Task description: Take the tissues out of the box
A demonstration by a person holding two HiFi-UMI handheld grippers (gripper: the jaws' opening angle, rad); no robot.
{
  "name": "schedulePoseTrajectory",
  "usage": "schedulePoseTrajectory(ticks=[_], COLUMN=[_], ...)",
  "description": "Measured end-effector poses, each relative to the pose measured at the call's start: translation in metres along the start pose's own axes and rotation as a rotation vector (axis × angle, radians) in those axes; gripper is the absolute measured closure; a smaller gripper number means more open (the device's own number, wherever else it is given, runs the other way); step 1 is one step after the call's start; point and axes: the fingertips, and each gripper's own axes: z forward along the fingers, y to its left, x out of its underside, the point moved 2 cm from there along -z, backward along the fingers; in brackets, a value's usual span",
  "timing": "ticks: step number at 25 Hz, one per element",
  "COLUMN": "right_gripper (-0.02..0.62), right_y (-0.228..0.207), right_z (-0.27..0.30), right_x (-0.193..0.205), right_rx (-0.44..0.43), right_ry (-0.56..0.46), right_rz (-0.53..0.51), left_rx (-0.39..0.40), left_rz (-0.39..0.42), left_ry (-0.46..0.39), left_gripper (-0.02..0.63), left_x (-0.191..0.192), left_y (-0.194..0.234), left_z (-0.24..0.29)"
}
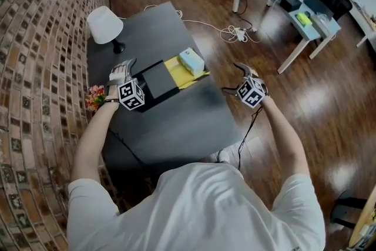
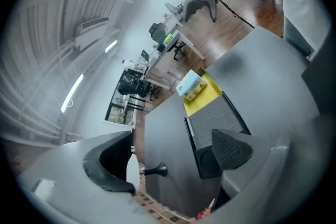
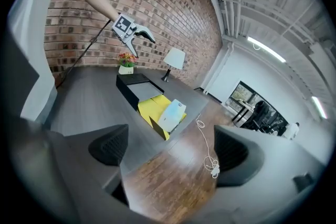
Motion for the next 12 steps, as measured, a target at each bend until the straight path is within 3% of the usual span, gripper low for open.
schedulePoseTrajectory(ticks=[7, 12], right_gripper=[0.083, 0.084], right_y=[-0.004, -0.001], right_z=[-0.001, -0.007], right_x=[0.006, -0.001], right_rx=[-0.002, -0.002], right_ry=[-0.018, -0.053], right_rz=[0.05, 0.079], left_rx=[0.118, 0.198], left_rz=[-0.026, 0.006], left_ry=[-0.012, -0.05], left_gripper=[0.119, 0.118], left_x=[-0.006, -0.015], left_y=[-0.022, -0.035], left_z=[0.018, 0.027])
